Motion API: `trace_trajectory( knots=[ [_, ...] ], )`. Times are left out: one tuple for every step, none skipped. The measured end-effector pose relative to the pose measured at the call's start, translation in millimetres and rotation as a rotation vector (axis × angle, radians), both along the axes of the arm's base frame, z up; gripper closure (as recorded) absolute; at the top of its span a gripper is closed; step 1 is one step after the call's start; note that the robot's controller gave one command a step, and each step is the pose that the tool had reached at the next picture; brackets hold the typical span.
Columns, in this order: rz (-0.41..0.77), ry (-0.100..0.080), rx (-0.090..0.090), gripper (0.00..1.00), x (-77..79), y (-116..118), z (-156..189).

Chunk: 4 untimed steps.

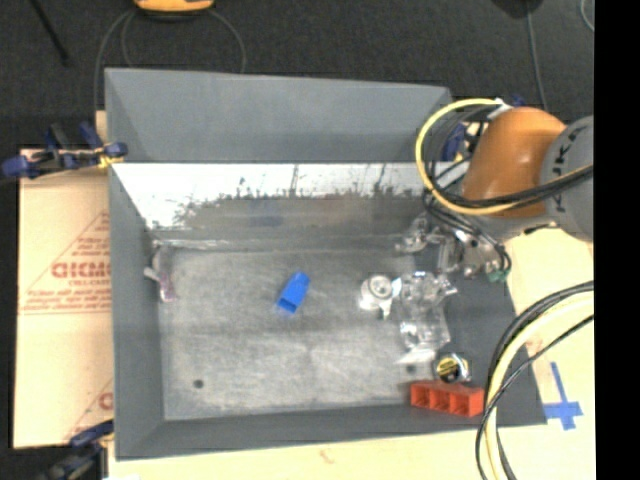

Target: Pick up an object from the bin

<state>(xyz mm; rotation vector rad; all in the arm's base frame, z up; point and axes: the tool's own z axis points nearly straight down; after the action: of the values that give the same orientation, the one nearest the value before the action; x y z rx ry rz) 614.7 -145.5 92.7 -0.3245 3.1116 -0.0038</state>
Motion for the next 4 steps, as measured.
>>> trace_trajectory(
  knots=[
    [0.06,0.011,-0.002,0.0,-8.1,8,9],
    [0.148,0.015,-0.002,0.0,-15.0,11,14],
    [0.314,-0.002,-0.001,0.0,-10.9,14,-4],
    [0.347,-0.005,-0.001,0.0,-4.1,13,-8]
  ],
)
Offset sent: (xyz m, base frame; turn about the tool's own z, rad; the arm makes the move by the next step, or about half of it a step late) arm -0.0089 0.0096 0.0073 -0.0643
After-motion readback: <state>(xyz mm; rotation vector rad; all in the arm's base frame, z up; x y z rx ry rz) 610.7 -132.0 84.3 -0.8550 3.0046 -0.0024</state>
